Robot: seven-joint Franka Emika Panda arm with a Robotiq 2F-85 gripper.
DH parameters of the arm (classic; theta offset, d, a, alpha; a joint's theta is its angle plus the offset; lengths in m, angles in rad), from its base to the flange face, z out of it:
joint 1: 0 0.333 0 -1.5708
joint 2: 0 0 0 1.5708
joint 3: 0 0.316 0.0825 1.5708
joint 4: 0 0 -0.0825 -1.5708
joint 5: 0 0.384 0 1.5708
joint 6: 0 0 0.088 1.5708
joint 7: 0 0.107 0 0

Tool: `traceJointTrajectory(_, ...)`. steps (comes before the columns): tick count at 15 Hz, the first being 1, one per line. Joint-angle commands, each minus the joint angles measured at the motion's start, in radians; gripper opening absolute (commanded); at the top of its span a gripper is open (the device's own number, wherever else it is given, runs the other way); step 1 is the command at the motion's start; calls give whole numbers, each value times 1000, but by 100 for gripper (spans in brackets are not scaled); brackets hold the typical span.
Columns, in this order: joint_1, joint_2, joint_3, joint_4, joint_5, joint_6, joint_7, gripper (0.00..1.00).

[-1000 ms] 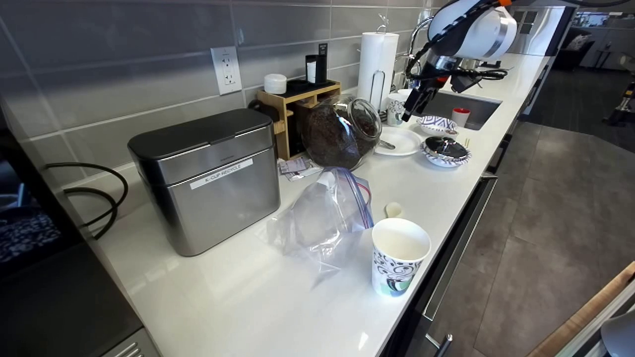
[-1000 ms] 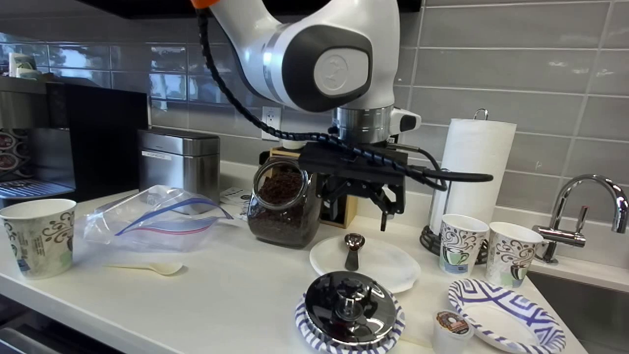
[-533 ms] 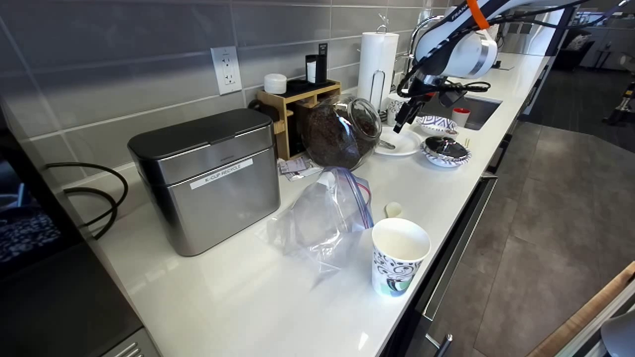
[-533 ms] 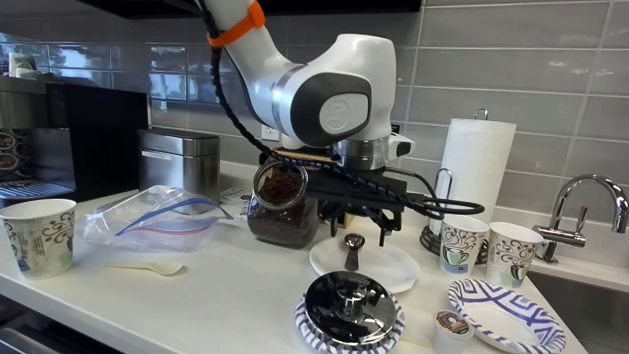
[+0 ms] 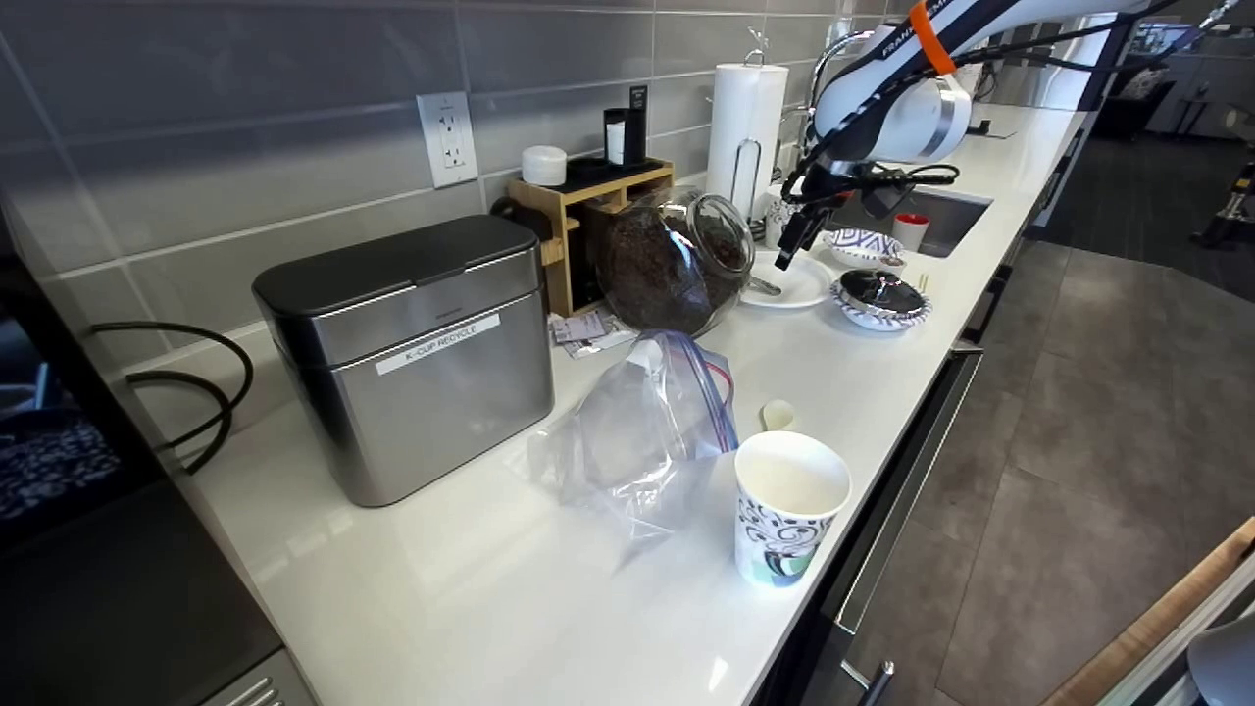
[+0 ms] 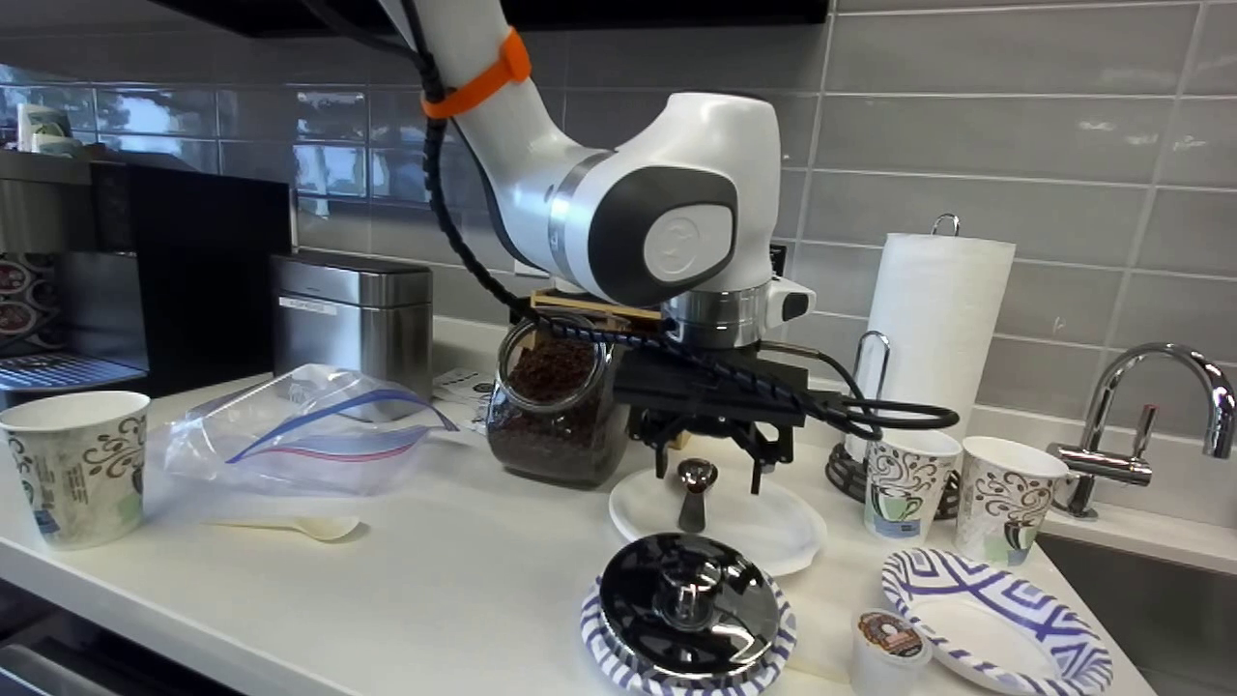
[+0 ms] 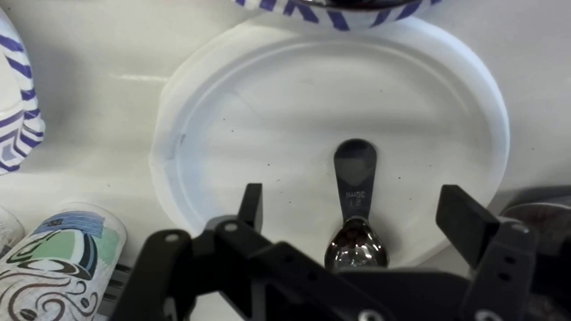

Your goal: Put the spoon in the glass container

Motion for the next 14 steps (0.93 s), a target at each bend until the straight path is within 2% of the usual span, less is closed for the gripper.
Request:
traceJointTrajectory(1, -54, 38, 70, 28, 25, -13, -51, 100)
traceJointTrajectory(14, -71, 154, 98, 133, -13, -10, -53, 100)
